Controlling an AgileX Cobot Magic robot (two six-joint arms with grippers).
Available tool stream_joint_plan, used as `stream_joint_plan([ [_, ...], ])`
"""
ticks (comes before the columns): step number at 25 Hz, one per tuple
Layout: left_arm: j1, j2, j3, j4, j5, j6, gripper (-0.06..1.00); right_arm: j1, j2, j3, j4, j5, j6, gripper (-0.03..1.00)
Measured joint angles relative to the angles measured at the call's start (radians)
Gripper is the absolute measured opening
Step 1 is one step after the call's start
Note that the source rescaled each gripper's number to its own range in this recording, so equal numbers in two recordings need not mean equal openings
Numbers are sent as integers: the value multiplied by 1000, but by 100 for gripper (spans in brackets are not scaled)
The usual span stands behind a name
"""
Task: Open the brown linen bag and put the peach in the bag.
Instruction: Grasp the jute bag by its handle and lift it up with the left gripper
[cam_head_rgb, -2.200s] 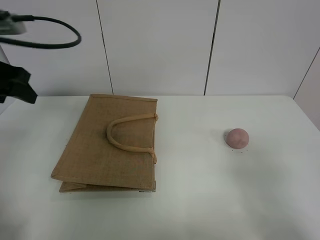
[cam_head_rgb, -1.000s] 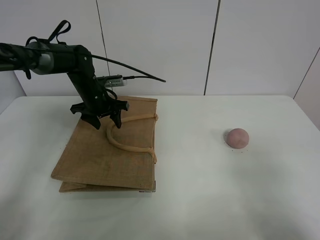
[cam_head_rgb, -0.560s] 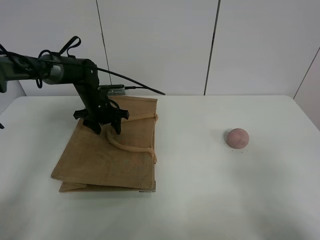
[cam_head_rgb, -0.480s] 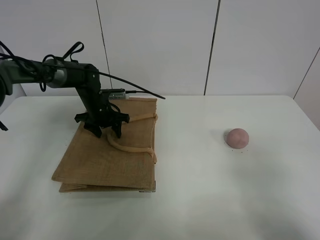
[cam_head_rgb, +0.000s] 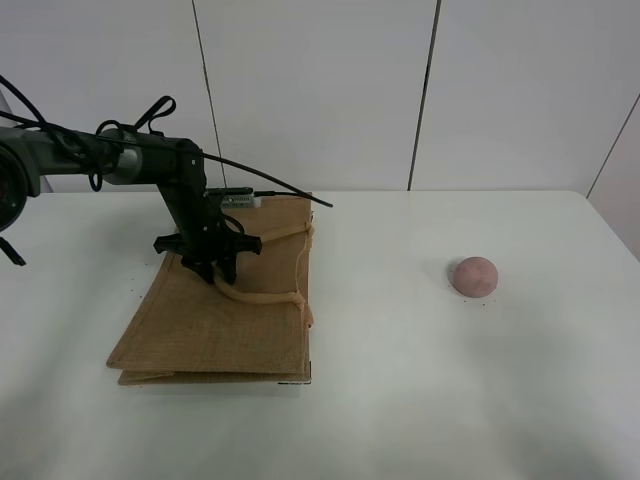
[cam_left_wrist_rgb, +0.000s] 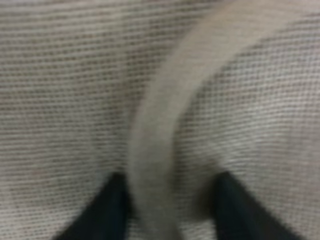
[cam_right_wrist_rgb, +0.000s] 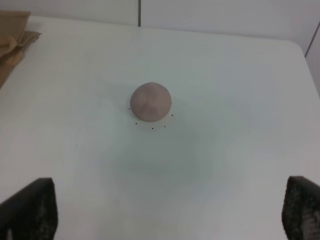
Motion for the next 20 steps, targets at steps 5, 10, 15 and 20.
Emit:
stream_joint_plan([
  [5,0,-5,-21,-2,33,-1,3,0,0,0,0,0,0,100],
  [10,0,-52,-95,11,174,9,1,0,0,0,0,0,0,100],
  [15,1,-160,-245,17,305,42,1,0,0,0,0,0,0,100],
  [20,1,-250,-368,17,386,46,0,0,0,0,0,0,0,100],
])
